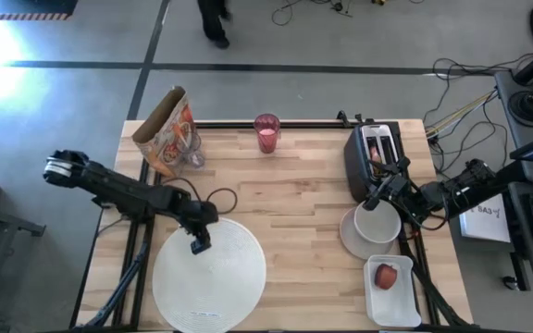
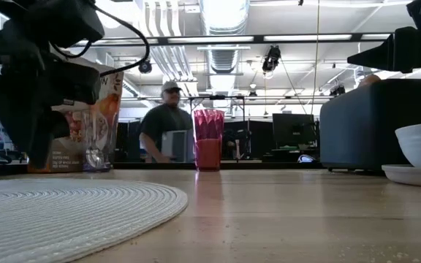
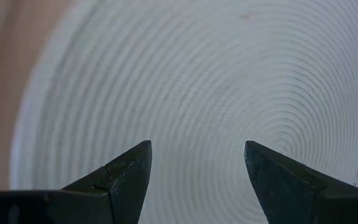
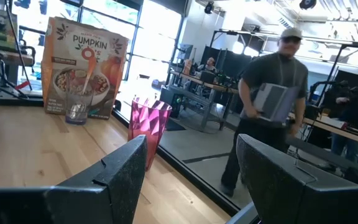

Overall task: Arrange a breakfast setting
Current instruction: Move the white table mat to the center of the table

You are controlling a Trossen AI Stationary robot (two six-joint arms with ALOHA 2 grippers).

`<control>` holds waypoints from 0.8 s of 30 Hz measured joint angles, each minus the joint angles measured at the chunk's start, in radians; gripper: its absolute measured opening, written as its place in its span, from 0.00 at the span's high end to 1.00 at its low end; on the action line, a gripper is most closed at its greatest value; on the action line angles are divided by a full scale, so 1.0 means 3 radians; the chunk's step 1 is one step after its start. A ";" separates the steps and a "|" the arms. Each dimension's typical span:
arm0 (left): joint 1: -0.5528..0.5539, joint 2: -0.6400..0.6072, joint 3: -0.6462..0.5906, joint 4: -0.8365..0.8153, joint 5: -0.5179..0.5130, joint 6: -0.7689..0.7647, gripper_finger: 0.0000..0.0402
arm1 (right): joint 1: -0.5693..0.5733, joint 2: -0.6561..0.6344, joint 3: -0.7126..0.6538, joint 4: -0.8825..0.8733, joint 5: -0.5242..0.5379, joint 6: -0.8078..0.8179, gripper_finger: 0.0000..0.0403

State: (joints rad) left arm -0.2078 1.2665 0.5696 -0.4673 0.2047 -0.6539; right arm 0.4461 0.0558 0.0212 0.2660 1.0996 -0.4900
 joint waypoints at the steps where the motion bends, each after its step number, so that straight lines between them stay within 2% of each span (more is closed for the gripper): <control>1: -0.0034 0.0058 0.0019 -0.0005 -0.0046 -0.0039 0.40 | 0.0001 -0.0001 0.0001 -0.0001 0.0000 0.0000 0.41; 12: -0.0196 0.0706 0.0364 -0.0297 -0.0409 -0.0233 0.40 | 0.0001 -0.0001 0.0001 0.0000 0.0000 0.0000 0.41; 19: -0.0196 0.1015 0.0599 -0.0471 -0.0866 0.0066 0.40 | 0.0001 0.0000 0.0001 -0.0001 0.0000 0.0000 0.41; 24: -0.0165 0.1218 0.0768 -0.0476 -0.0975 0.0267 0.40 | 0.0000 0.0000 0.0000 0.0000 0.0000 0.0000 0.41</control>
State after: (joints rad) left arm -0.2574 1.6321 0.8001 -0.6101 -0.0878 -0.5739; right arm 0.4461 0.0559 0.0212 0.2661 1.0996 -0.4900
